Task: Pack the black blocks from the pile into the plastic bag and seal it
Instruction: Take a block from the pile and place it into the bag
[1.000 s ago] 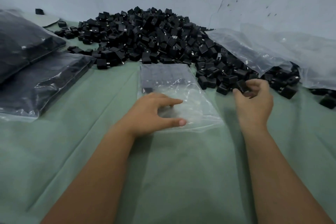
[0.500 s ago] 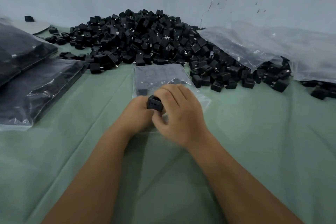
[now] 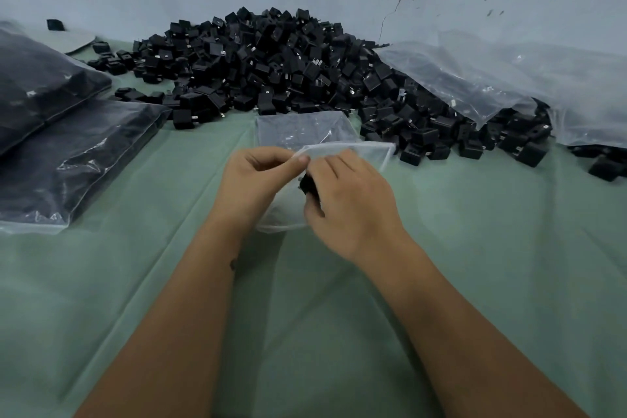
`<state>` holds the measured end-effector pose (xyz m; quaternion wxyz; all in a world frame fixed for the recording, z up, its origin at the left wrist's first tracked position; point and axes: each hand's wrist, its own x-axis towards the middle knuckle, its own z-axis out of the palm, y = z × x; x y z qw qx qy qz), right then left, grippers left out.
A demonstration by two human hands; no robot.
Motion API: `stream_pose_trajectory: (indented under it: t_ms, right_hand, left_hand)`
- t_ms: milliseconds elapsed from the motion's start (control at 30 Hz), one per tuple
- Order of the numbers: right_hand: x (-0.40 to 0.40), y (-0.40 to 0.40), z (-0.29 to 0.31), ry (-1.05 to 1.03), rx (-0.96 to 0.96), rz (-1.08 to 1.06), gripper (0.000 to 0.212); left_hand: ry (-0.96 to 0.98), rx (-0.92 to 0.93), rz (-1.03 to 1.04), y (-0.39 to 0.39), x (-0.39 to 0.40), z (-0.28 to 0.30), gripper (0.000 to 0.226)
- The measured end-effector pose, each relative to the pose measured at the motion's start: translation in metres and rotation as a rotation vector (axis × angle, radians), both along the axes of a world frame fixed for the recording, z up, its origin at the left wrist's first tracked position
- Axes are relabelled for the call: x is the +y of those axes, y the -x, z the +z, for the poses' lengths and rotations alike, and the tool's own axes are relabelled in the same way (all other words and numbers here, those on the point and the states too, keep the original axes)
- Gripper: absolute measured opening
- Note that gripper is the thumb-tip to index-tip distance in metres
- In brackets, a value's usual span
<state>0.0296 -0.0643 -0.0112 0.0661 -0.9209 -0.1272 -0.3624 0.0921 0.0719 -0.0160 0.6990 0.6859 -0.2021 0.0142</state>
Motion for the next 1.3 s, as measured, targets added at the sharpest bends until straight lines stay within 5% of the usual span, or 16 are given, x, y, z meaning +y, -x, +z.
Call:
stream_pose_trajectory:
  t_ms: [100, 233, 400, 600, 700, 800, 900, 1300]
  right_hand:
    - [0.005, -0.006, -0.007, 0.049, 0.223, -0.097, 0.031]
    - [-0.003, -0.013, -0.008, -0.193, 0.413, -0.117, 0.022]
    - [-0.007, -0.012, -0.004, -0.002, 0.322, -0.316, 0.029]
    - [-0.01, -0.011, -0.004, -0.277, 0.42, -0.266, 0.023]
    - [-0.008, -0.008, -0.003, -0.325, 0.423, -0.25, 0.031]
    - [-0.005, -0.006, -0.001, -0.377, 0.531, -0.207, 0.017]
    - [-0.001, -0.005, -0.003, -0.293, 0.589, -0.156, 0.01]
    - [0.0, -0.01, -0.009, -0.188, 0.595, -0.152, 0.029]
  left_hand:
    - [0.071, -0.026, -0.08, 0.002, 0.0, 0.003, 0.005]
    - [0.06, -0.045, -0.209, 0.004, 0.0, 0.003, 0.008]
    - [0.039, -0.013, 0.075, -0.002, 0.006, 0.002, 0.036]
    - [0.124, 0.193, 0.528, -0.018, 0.011, -0.007, 0.033]
    - [0.049, 0.157, 0.537, -0.02, 0.011, -0.014, 0.026]
    - [-0.062, 0.162, 0.531, -0.024, 0.011, -0.018, 0.027]
    - [-0.214, 0.16, 0.526, -0.023, 0.012, -0.019, 0.048]
    - [-0.38, 0.151, 0.509, -0.022, 0.008, -0.022, 0.052]
